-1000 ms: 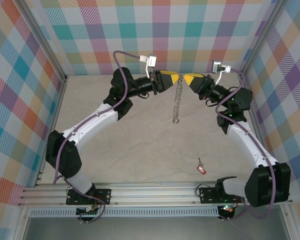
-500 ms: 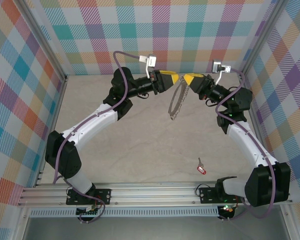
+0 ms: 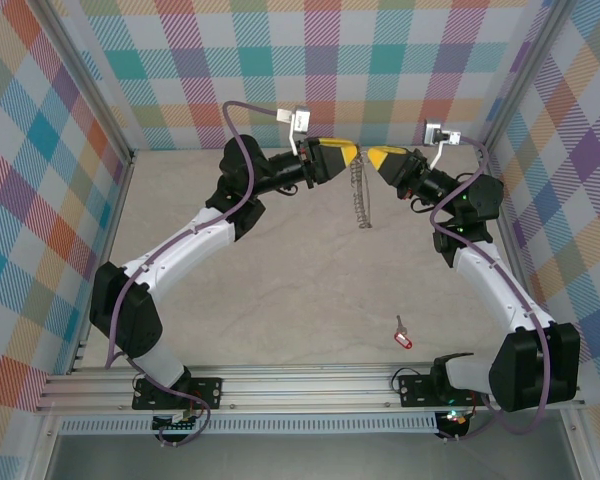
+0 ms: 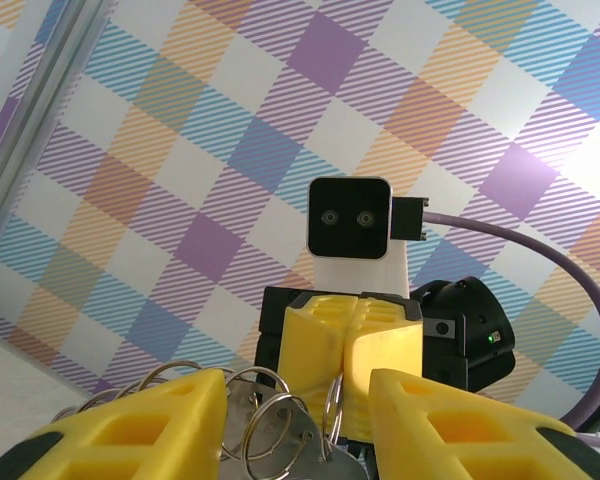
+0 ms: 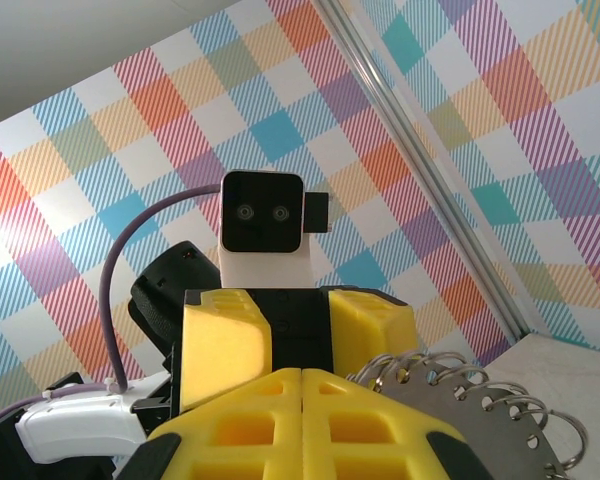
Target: Put the keys on the keyring
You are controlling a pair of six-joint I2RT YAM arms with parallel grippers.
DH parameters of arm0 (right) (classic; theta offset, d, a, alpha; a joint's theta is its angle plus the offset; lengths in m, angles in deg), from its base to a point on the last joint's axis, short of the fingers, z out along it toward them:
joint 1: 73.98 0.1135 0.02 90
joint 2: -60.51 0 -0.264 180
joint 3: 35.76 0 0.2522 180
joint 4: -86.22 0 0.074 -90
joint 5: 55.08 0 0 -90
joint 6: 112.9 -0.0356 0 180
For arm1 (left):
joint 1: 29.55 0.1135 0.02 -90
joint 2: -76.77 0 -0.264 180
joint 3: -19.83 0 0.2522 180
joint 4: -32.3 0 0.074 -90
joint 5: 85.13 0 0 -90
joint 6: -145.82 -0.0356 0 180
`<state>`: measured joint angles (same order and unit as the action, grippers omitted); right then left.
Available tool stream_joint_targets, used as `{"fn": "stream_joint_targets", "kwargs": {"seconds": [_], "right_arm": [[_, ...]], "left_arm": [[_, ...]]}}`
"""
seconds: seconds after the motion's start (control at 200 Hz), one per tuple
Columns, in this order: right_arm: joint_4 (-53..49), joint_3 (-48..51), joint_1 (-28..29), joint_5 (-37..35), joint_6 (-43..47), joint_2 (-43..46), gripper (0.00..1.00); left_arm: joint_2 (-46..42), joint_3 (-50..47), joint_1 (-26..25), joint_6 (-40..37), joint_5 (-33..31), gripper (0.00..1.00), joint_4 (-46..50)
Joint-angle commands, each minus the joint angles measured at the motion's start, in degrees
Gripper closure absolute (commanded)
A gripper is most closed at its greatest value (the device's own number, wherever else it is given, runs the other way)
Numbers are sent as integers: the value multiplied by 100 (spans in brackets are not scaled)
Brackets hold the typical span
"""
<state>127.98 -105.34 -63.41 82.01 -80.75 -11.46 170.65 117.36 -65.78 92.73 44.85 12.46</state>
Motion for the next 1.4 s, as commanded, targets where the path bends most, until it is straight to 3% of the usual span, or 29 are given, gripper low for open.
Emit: {"fn": "stream_joint_targets", "kwargs": {"seconds": [0.0, 0.975, 1.395], "right_arm": [[344, -70, 42, -88, 13, 7, 100], [353, -44, 40, -89, -8, -1, 100], [323, -26, 42, 11, -51, 21, 100]], "left_arm": [[-120, -26, -68, 86, 167, 58, -323], [29, 105, -221, -6, 328, 63, -165], [133, 248, -277, -96, 313, 92, -20]]}}
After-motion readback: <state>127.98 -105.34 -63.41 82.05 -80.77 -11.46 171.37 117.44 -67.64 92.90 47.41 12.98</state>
